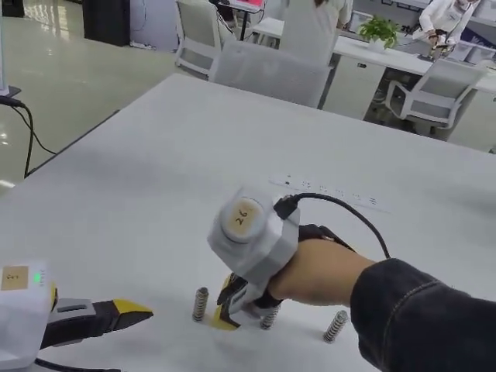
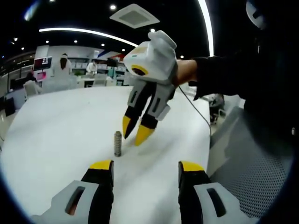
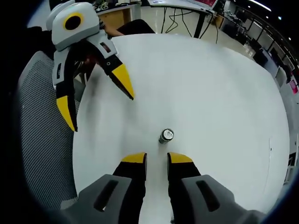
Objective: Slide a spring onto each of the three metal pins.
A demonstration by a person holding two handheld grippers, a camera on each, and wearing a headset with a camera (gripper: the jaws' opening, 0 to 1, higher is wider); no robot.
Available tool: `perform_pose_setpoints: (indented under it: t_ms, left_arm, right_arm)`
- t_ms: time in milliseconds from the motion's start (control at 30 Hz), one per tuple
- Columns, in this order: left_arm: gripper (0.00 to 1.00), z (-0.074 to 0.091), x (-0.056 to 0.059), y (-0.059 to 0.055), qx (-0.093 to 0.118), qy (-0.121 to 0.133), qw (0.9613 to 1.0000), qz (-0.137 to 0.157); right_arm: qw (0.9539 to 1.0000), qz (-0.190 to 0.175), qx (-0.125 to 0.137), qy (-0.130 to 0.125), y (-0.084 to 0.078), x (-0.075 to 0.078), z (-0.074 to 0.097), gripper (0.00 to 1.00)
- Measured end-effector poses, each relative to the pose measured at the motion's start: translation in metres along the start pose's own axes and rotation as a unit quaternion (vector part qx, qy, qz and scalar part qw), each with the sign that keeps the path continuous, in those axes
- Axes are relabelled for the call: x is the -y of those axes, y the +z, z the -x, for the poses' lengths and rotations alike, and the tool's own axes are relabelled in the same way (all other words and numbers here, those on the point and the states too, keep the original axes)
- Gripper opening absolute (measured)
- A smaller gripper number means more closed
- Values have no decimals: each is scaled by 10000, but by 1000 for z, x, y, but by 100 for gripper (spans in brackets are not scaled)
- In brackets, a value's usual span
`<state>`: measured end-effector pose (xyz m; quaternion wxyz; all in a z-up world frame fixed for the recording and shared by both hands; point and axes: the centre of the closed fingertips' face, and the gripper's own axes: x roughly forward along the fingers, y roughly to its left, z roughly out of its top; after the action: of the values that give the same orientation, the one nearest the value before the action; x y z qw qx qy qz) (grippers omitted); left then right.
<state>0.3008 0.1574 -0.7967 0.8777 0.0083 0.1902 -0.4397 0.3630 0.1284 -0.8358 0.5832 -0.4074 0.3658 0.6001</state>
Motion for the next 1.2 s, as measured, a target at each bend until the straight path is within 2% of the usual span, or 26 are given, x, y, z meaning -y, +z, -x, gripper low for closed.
perform_pose_setpoints:
  t_ms: [667,933,1200]
  left_arm:
    - [51,-2,3,5,-12,-46,10000,-75]
    - [51,-4,4,7,-5,-69,9999,-104]
    - [51,-4,5,9,2,-76,9999,-119]
  right_arm:
    - [9986,-336,384,-133,-15,-24,13,16]
    - [9962,-564,625,-227,-19,-30,20,16]
    - [9937,-786,744,-283,-32,-41,26,16]
